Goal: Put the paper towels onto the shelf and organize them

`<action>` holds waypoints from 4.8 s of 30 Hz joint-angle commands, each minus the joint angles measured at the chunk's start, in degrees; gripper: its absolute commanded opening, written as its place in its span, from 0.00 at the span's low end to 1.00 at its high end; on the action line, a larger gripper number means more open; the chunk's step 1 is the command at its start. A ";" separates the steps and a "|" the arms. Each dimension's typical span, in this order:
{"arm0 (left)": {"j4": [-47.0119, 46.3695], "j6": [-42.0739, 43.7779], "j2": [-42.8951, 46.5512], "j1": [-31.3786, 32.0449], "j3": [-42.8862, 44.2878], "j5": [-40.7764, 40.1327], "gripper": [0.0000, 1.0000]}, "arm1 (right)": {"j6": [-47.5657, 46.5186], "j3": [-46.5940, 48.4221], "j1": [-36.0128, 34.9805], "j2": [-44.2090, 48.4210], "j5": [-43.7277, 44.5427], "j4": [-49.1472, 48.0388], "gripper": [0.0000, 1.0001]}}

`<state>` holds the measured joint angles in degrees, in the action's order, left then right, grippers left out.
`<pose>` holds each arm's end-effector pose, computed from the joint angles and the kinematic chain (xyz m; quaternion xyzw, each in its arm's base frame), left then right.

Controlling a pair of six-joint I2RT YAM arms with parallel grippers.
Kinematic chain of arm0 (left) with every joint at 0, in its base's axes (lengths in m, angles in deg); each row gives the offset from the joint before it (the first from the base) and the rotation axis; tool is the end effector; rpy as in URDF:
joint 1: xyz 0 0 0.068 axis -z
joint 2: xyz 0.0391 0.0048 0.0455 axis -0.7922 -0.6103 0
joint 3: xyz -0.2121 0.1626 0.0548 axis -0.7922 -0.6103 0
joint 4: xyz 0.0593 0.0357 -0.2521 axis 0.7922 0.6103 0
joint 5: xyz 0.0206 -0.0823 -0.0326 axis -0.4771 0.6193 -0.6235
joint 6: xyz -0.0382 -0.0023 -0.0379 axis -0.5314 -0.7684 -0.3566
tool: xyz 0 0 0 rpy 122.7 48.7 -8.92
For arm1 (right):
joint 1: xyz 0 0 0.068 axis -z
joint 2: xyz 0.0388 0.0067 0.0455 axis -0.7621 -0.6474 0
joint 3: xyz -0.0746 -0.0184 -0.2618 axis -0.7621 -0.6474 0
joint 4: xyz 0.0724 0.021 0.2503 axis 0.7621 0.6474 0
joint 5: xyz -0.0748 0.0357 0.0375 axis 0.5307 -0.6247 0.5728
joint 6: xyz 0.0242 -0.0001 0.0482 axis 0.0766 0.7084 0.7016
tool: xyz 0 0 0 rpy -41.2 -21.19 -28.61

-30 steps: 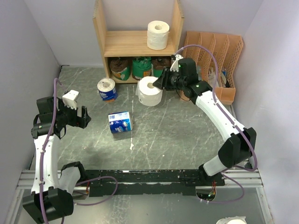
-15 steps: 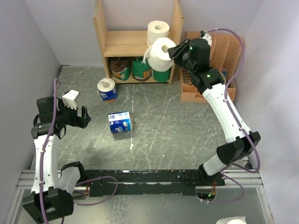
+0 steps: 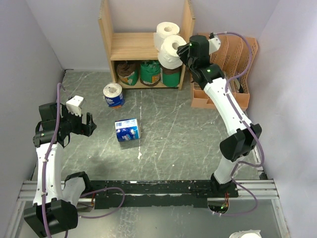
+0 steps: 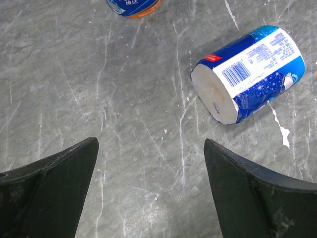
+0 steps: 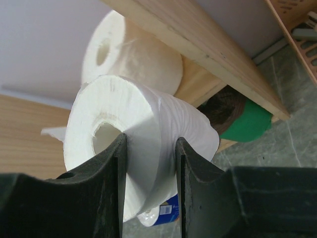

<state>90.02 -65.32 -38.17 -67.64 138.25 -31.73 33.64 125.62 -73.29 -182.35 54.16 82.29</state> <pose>0.1748 0.0285 0.2991 0.1414 0.8734 -0.1158 0.4514 0.3673 0.1455 0.4592 0.3373 0.7058 0.2684 0.5622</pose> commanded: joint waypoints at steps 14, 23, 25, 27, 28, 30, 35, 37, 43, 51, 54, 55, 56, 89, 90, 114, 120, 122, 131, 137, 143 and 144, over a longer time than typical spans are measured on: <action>0.23 0.48 1.02 -0.58 0.05 0.96 0.99 | -4.02 10.05 -1.55 -9.64 11.72 -9.64 0.00; 0.16 0.31 1.58 -0.63 0.00 0.74 0.99 | -7.50 16.02 -1.59 -15.51 16.30 -12.67 0.00; 0.04 0.31 1.68 -0.65 -0.02 0.85 0.99 | -8.23 17.27 -1.59 -17.16 16.45 -13.47 0.00; 0.15 0.38 1.49 -0.66 -0.01 0.93 0.99 | -8.96 18.00 -1.59 -18.18 16.64 -14.21 0.00; 0.23 0.44 1.34 -0.59 0.03 1.04 0.99 | -9.14 18.22 -1.54 -18.63 16.58 -14.50 0.00; 0.33 0.55 1.04 -0.62 0.06 1.23 0.99 | -9.62 18.69 -1.59 -19.32 16.34 -15.04 0.00; 0.33 0.57 0.61 -0.58 0.12 1.35 0.99 | -11.30 19.05 -1.50 -20.60 14.47 -16.74 0.26; 0.29 0.57 0.59 -0.58 0.05 1.27 0.99 | -12.20 19.61 -1.50 -21.04 13.56 -17.59 0.37; 0.32 0.66 0.16 -0.62 0.07 1.26 0.99 | -16.15 23.48 -1.50 -22.35 10.27 -21.55 0.58; 0.34 0.66 0.00 -0.62 0.00 1.32 0.99 | -21.30 25.29 -1.32 -20.55 9.92 -22.43 0.73; 0.33 0.34 0.08 -0.60 0.21 1.14 0.99 | -21.48 26.14 -1.32 -18.40 7.05 -19.72 0.84; 0.37 0.19 0.06 -0.59 0.59 1.02 1.00 | -22.74 26.26 -1.39 -17.40 5.08 -18.76 0.94; 0.60 -0.04 0.03 -0.58 1.08 1.00 1.00 | -25.19 26.23 -1.36 -16.40 1.43 -17.75 0.99; -18.23 -28.93 -21.47 12.76 -0.34 16.36 1.00 | -79.96 -69.77 7.05 32.85 -27.90 -9.70 1.00; -19.30 -29.55 -21.74 13.09 -1.30 15.62 1.00 | -79.91 -69.86 7.38 32.87 -27.81 -9.98 1.00; -24.54 -34.06 -31.96 18.38 -4.83 18.78 1.00 | -80.24 -69.27 8.17 28.39 -27.77 -10.49 1.00; -26.25 -34.73 -34.80 18.59 -4.93 19.93 0.84 | -80.35 -69.44 8.17 29.03 -27.52 -10.54 0.99; -27.16 -35.27 -35.93 18.59 -5.03 20.88 0.71 | -80.46 -69.57 8.16 29.14 -27.38 -10.63 0.99; -24.77 -32.50 -39.22 19.08 -0.25 24.90 0.07 | -80.68 -69.58 8.09 29.04 -27.08 -10.88 0.98; -7.57 -18.28 -42.67 23.97 19.94 15.04 0.07 | -80.89 -69.71 8.08 29.23 -26.76 -10.88 0.98; 7.81 -8.77 -46.86 31.40 46.68 -4.70 0.07 | -81.25 -69.78 7.97 29.62 -26.29 -11.01 0.97; 9.53 -6.99 -47.65 33.59 50.83 -9.17 0.07 | -81.27 -69.75 7.99 29.71 -26.14 -10.91 0.97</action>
<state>88.82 -81.89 -85.47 -40.05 175.48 -24.86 -46.92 56.08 -65.57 -153.87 27.13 72.72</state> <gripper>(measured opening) 0.247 0.973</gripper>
